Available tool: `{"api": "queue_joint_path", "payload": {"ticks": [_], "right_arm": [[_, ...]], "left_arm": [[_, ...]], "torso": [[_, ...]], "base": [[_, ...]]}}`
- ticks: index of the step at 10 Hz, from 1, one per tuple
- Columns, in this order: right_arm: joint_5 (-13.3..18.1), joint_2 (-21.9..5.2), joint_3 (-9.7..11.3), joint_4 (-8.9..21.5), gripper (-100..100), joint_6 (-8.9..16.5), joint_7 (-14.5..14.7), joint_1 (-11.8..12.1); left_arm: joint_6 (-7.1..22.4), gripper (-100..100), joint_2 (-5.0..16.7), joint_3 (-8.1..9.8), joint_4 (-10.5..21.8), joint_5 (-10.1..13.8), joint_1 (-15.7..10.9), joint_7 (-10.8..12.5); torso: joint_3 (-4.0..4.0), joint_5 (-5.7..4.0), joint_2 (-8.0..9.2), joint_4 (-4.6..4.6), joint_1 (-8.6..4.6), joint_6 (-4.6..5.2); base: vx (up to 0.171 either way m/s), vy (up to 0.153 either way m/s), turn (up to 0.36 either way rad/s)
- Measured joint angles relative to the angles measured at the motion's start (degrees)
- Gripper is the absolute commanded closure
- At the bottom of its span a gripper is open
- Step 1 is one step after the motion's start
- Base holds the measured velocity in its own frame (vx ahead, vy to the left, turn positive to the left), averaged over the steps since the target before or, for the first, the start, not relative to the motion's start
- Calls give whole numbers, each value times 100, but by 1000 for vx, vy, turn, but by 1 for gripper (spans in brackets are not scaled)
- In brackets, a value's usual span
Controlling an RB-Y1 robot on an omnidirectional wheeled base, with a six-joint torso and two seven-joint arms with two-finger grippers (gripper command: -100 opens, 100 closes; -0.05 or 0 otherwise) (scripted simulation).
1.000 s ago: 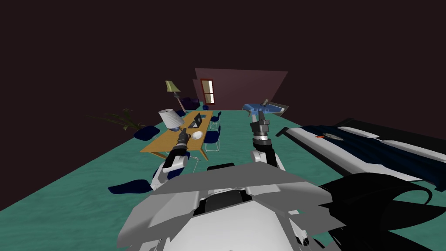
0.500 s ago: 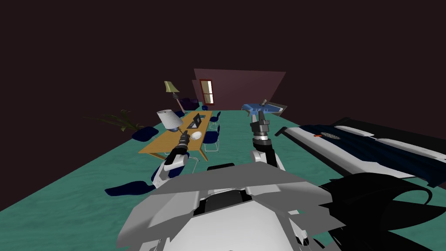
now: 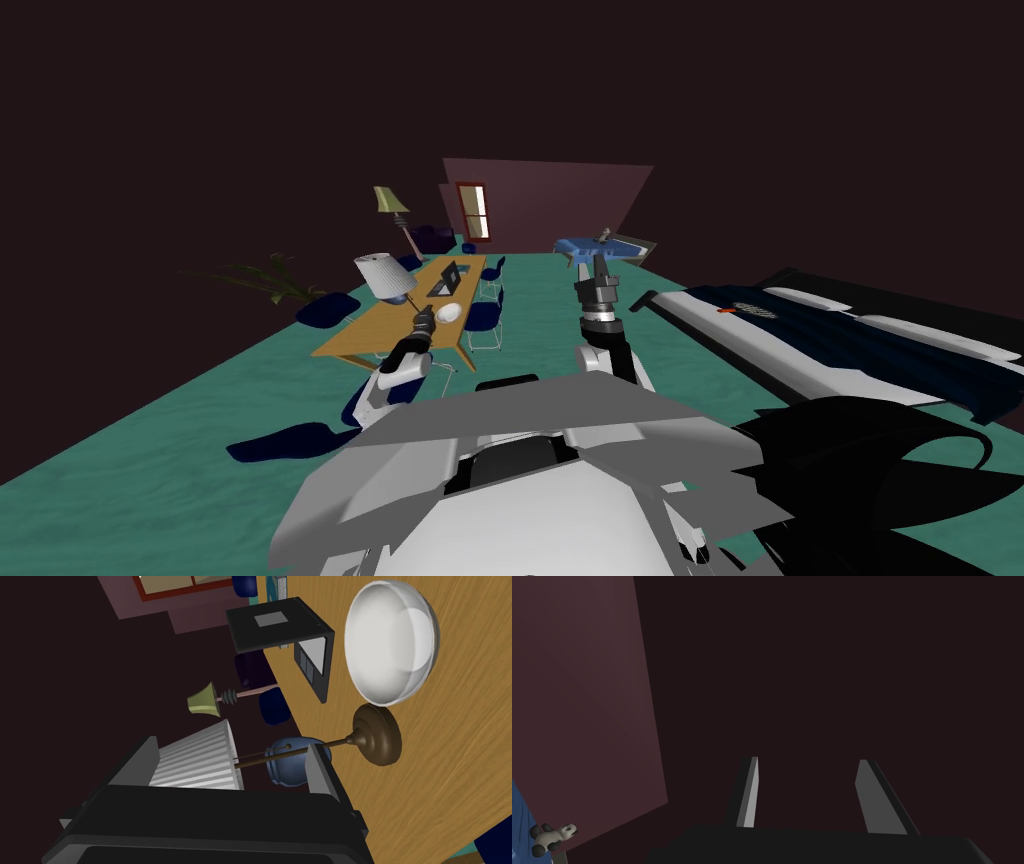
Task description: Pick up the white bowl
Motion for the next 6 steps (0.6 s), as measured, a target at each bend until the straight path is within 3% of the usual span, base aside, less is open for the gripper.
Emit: {"api": "queue_joint_path", "payload": {"ticks": [6], "right_arm": [[0, 0, 0, 0, 0, 0, 0, 1]], "left_arm": [[870, -100, 98, 160, 522, 214, -258, 53]], "torso": [[-11, 1, -19, -4, 4, 0]], "base": [[69, 2, -22]]}}
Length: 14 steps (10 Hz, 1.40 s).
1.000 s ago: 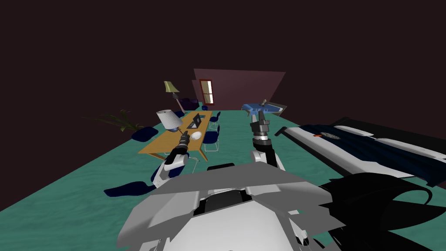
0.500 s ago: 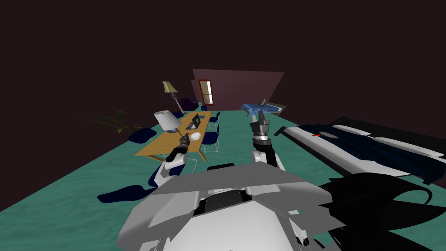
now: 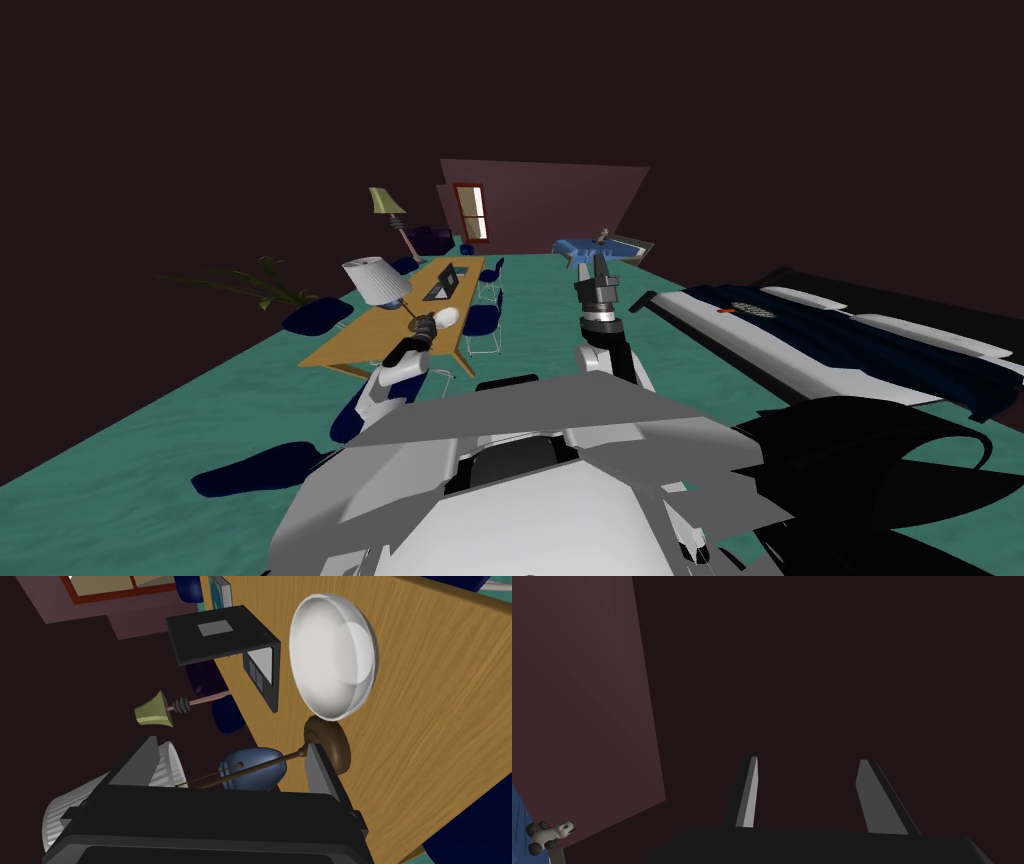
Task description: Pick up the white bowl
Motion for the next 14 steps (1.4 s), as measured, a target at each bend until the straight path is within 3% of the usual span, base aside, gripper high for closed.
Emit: {"api": "queue_joint_path", "payload": {"ticks": [10, 14], "right_arm": [[0, 0, 0, 0, 0, 0, 0, 0], [0, 0, 0, 0, 0, 0, 0, 0]], "left_arm": [[1289, -100, 258, 195, 815, 377, -345, 241], [1854, -100, 426, 269, 1304, 573, -517, 383]], "torso": [[-4, 2, -5, -2, 5, -1], [-8, 1, -11, -4, 5, -1]], "base": [[86, 17, -19], [113, 22, -19]]}}
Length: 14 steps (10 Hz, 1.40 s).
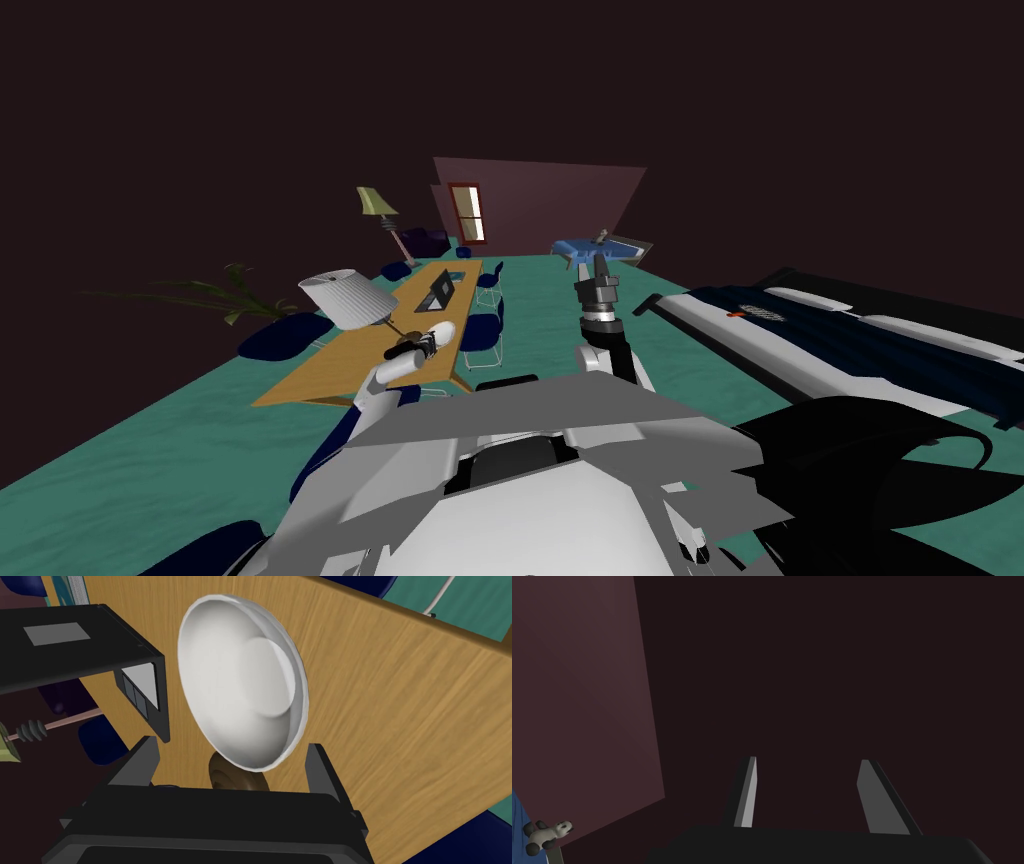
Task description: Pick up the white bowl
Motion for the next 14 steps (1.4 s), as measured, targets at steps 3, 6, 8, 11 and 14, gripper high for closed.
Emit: {"api": "queue_joint_path", "payload": {"ticks": [3, 6, 8, 11, 14], "right_arm": [[0, 0, 0, 0, 0, 0, 0, 0], [0, 0, 0, 0, 0, 0, 0, 0], [0, 0, 0, 0, 0, 0, 0, -1], [0, 0, 0, 0, 0, 0, 0, -1], [0, 0, 0, 0, 0, 0, 0, -1]], "left_arm": [[461, -100, 152, 45, 302, 156, -73, 93], [877, -100, 200, 43, 476, 192, -21, 218], [958, 0, 235, 41, 619, 243, -19, 222], [769, -100, 184, 1, 851, 190, -77, 229], [568, 100, 142, -34, 1042, 153, -104, 234]], "torso": [[7, 0, 11, 3, 1, 1], [5, -1, 8, 2, -4, 1], [17, -1, 30, 7, -7, 1], [21, 0, 35, 8, -1, 1], [23, 0, 40, 9, -3, 0]], "base": [[92, 22, -25], [90, 13, -18], [15, 3, -1], [26, 26, -12], [13, 17, -5]]}}
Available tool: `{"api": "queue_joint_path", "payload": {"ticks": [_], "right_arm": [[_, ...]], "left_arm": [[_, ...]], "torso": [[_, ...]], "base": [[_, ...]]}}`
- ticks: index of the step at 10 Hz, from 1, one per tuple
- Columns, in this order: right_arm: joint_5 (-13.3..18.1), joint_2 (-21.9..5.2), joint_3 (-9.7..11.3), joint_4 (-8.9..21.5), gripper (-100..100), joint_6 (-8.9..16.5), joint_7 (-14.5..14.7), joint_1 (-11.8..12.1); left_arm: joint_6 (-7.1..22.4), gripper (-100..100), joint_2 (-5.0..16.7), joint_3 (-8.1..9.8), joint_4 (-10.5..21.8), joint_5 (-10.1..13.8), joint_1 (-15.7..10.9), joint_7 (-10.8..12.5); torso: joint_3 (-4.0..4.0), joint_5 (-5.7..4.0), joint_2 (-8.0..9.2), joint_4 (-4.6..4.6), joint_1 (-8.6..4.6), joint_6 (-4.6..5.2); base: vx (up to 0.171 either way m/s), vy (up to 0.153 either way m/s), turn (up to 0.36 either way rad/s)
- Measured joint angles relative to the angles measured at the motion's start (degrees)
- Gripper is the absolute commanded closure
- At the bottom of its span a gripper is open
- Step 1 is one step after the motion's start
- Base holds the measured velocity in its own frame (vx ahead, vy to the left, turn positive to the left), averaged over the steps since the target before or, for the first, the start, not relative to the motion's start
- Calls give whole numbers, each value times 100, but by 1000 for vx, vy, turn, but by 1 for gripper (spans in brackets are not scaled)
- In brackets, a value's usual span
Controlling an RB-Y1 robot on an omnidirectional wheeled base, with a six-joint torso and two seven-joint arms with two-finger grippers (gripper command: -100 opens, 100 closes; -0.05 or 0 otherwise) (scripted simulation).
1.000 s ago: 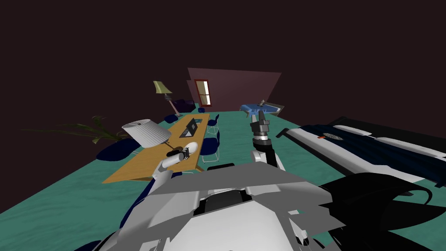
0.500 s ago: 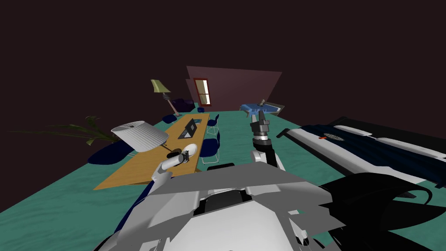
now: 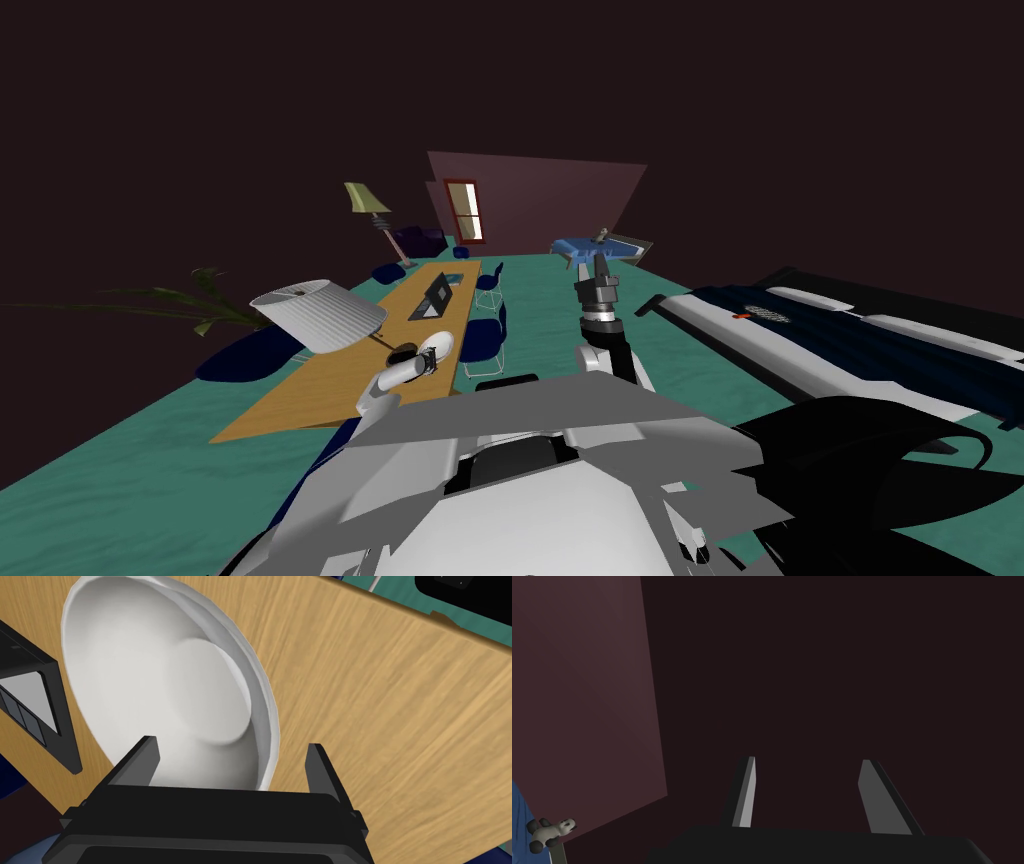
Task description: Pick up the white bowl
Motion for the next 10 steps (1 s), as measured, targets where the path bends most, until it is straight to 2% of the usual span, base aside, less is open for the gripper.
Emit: {"api": "queue_joint_path", "payload": {"ticks": [4, 5, 6, 9, 10], "right_arm": [[0, 0, 0, 0, 0, 0, 0, 0], [0, 0, 0, 0, 0, 0, 0, 0], [0, 0, 0, 0, 0, 0, 0, 0], [0, 1, 1, 0, 0, 0, 0, -1], [0, 0, 0, 0, 0, 0, 0, 0]], "left_arm": [[8, 100, -1, -2, 3, 0, 2, -2], [9, 0, -1, -2, 4, 1, 3, -1], [9, 100, -2, -3, 4, 1, 3, -1], [310, 100, 73, 60, -357, 70, 79, -5], [337, 0, 77, 64, -371, 75, 82, -6]], "torso": [[6, -4, 8, 4, -9, -2], [7, -5, 10, 5, -10, -1], [8, -6, 11, 6, -11, -1], [21, -14, 30, 13, -31, -2], [19, -12, 25, 12, -25, -1]], "base": [[1, 1, -3], [0, 0, 0], [-20, -23, 15], [-27, -32, 14], [0, 0, 0]]}}
